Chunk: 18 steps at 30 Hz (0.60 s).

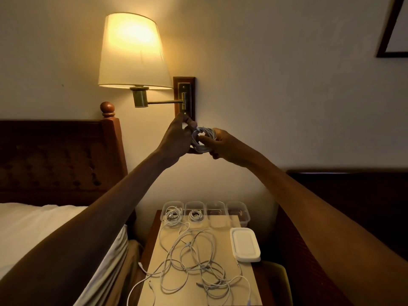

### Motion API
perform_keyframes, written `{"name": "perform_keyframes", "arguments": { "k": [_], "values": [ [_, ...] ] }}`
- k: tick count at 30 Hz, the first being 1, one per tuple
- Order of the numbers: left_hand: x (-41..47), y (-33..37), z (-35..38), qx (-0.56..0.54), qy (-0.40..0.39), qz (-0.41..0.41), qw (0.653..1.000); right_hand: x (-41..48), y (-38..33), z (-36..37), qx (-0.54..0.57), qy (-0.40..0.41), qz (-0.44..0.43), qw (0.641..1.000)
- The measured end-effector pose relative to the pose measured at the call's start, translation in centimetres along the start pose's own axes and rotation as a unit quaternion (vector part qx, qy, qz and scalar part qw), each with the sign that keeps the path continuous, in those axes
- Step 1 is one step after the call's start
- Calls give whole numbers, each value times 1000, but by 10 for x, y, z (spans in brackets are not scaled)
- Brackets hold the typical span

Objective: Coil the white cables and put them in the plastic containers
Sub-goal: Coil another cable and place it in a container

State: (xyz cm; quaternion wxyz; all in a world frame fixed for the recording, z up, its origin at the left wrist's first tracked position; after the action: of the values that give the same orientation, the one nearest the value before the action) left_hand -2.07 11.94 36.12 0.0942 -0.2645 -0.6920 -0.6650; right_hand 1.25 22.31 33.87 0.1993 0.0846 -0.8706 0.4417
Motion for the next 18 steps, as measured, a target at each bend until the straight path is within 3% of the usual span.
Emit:
{"name": "perform_keyframes", "arguments": {
  "k": [7, 11, 14, 18],
  "values": [
    [10, -21, 2, -16, 28, -25, 999, 0, 14, 4, 40, -14, 22, 999],
    [5, -22, 3, 95, 21, 99, 990, 4, 41, 7, 67, -37, 54, 996],
    [1, -43, 6, 143, 15, 134, 980, 5, 69, 6, 51, -1, 52, 997],
    [3, -88, 7, 153, 30, 109, 982, 9, 111, 12, 45, 71, 57, 995]
  ]
}}
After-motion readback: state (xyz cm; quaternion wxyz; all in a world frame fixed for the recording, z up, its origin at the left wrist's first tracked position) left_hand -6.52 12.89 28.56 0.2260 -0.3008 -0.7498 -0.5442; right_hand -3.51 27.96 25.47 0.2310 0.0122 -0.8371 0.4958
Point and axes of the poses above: each hand's wrist, its own x-axis towards the middle knuckle, its own z-axis out of the palm, y = z × x, the point moved 10 cm from there along x, towards the middle knuckle, and after that the axes turned 9 degrees about y, right-handed, at the moved point
